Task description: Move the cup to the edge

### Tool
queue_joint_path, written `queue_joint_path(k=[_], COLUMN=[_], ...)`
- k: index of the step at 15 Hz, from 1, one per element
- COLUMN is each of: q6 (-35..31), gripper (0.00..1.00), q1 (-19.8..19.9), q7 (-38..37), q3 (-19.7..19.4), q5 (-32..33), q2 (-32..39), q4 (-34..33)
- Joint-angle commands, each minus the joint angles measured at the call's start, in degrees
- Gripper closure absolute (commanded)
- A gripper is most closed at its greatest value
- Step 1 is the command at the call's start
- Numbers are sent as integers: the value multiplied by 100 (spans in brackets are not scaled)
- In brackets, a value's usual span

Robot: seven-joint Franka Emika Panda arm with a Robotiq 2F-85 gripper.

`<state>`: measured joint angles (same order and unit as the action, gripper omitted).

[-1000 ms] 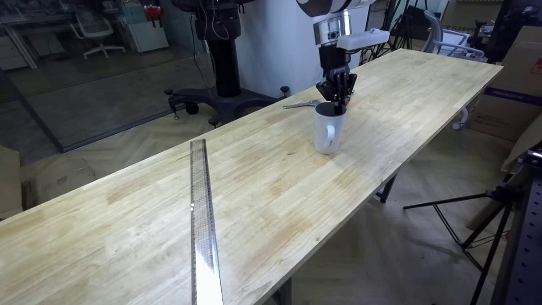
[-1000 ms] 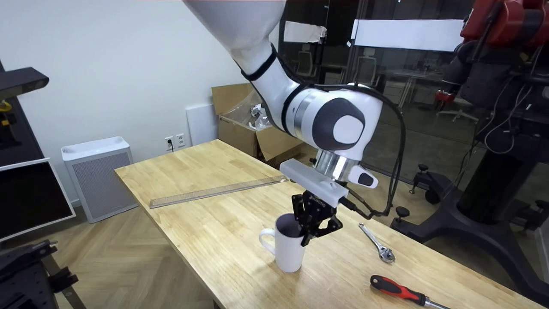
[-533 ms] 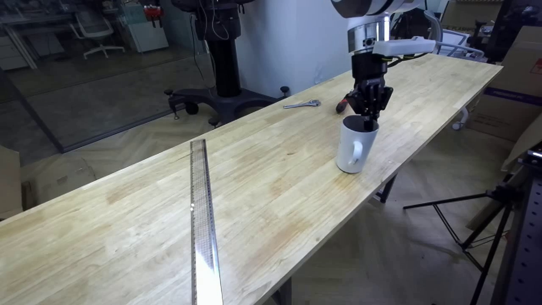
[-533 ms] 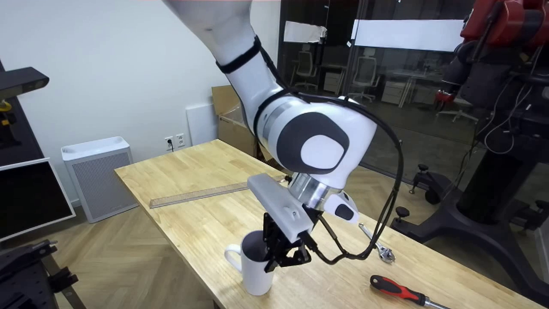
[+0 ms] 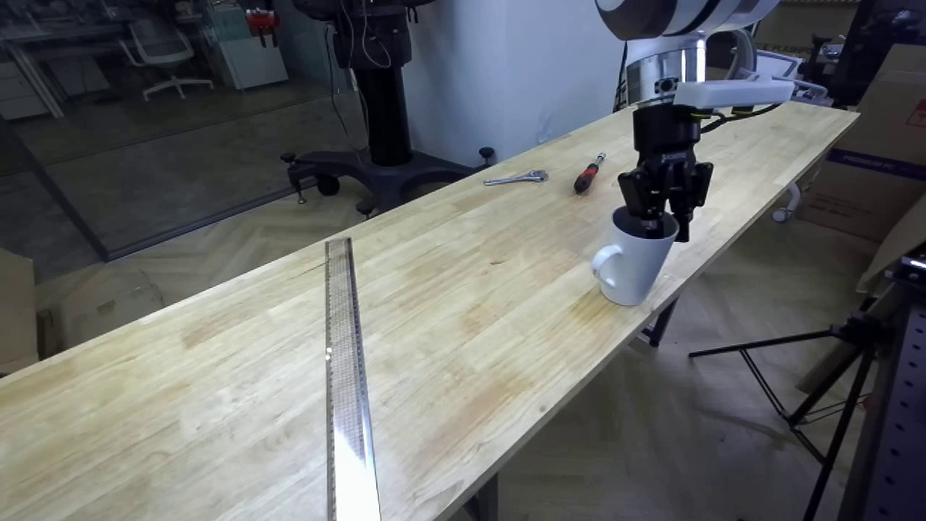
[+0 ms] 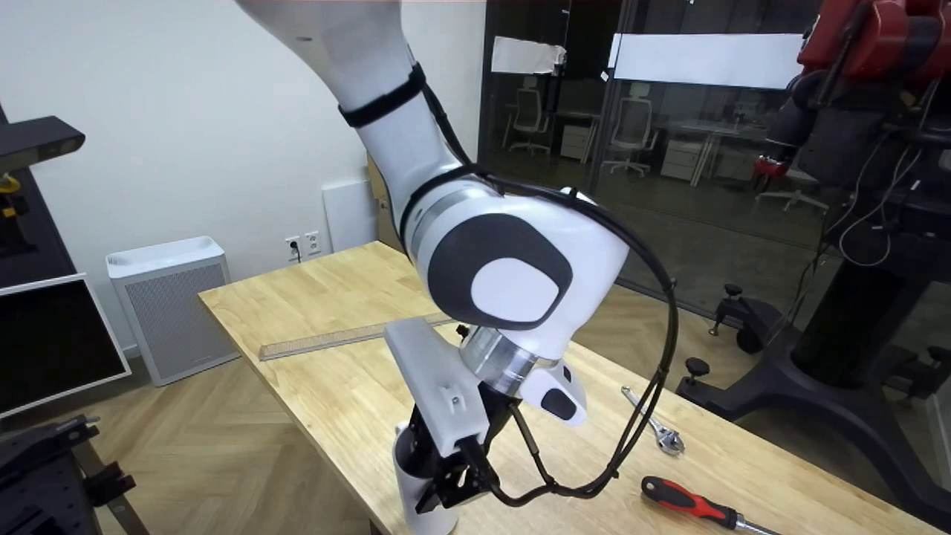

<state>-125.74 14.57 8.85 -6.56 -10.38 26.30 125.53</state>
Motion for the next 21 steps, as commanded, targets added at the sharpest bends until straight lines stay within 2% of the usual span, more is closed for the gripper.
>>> queue_joint_path(k=[1, 4, 6, 11, 13, 16, 19, 21], q6=[-74, -146, -295, -859, -1205, -1650, -1955, -1948], gripper=[25, 5, 0, 0, 0, 0, 0, 0], q1=[-41, -55, -97, -339, -548, -881, -1005, -889], q7=[-196, -233, -347, -1051, -1655, -2833, -3870, -3648], q3=[-49, -80, -130, -329, -478, -716, -784, -609], q5=[-46, -25, 17, 266, 569, 1382, 2025, 1721], q2=[-244, -309, -426, -987, -1312, -1821, -2227, -2394], q4=[235, 295, 399, 832, 1115, 1556, 1861, 1951])
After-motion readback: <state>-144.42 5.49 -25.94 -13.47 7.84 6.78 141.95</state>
